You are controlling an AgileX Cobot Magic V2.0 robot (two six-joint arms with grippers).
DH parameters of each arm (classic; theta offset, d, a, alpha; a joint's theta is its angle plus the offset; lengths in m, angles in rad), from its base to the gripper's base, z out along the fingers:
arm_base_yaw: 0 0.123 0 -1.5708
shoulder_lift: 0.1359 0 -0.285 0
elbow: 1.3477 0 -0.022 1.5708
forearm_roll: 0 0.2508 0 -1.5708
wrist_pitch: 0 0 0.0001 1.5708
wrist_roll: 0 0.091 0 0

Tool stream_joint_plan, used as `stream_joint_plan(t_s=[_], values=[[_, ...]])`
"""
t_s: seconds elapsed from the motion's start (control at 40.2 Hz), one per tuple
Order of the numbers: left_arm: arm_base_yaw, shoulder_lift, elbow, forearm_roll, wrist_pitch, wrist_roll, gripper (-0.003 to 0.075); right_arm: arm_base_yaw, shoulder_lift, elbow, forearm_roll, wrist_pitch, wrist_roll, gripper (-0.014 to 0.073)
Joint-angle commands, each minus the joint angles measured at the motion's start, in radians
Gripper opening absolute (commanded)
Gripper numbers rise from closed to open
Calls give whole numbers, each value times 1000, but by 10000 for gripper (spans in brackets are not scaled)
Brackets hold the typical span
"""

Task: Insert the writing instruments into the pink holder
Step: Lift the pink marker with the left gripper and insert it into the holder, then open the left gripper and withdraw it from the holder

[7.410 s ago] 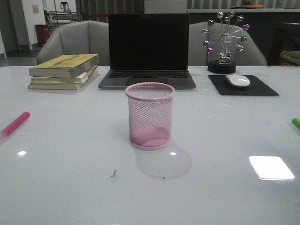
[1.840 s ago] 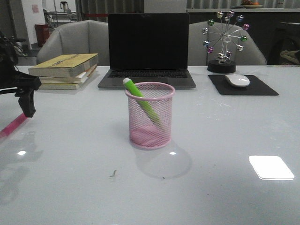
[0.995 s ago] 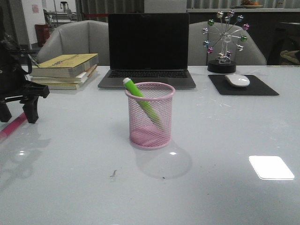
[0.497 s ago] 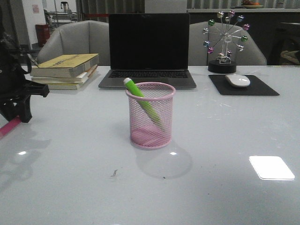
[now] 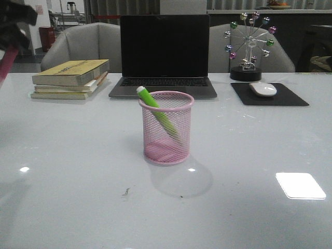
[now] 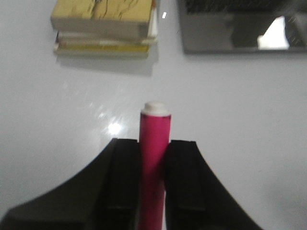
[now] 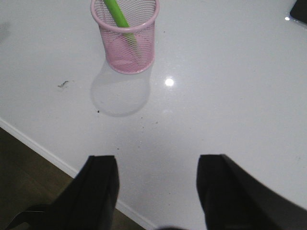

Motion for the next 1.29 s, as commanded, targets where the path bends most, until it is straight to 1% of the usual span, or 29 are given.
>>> stream_joint_plan(t_s=[0.0,0.075,0.149,0.274,0.348,0.398,0.423,0.547,0.647,0.696,0.746,0.87,0.92,1.02,1.094,1.169,1.268], values=[[-75,-110,52,-33,-246,-7,90,0,-9,-28,-10,-62,-5,479],[-180,-124,84,-37,-375,-7,90,0,-9,-28,-10,-62,-5,479],[-288,-99,85,-44,-514,-12,90,0,-9,-28,-10,-62,-5,479],[-460,1,85,-46,-834,-12,90,0,-9,-28,-10,-62,-5,479],[-518,85,85,-46,-1013,-12,90,0,-9,-28,-10,-62,-5,479],[-535,149,77,-46,-1100,-12,90,0,-9,-28,-10,-62,-5,479],[-540,181,66,-46,-1119,-12,90,0,-9,-28,-10,-62,-5,479],[-540,304,7,-44,-1120,-12,90,0,-9,-28,-10,-62,-5,479],[-540,359,0,-42,-1110,-12,92,0,-9,-28,-10,-62,-5,479],[-540,378,0,-32,-1098,-12,114,0,-9,-28,-10,-62,-5,479],[-540,389,0,-29,-1092,-12,167,0,-9,-28,-10,-62,-5,479],[-540,402,0,-25,-1087,-12,376,0,-9,-28,-10,-62,-5,479],[-540,402,0,-25,-1089,-12,427,0,-9,-28,-10,-62,-5,479],[-540,371,0,-18,-1060,-12,432,0,-9,-28,-10,-62,-5,479],[-540,324,0,8,-998,-12,432,0,-9,-28,-10,-62,-5,479],[-540,258,0,47,-909,-12,432,0,-9,-28,-10,-62,-5,479],[-540,130,0,79,-736,-12,424,0,-9,-28,-10,-62,-5,479]])
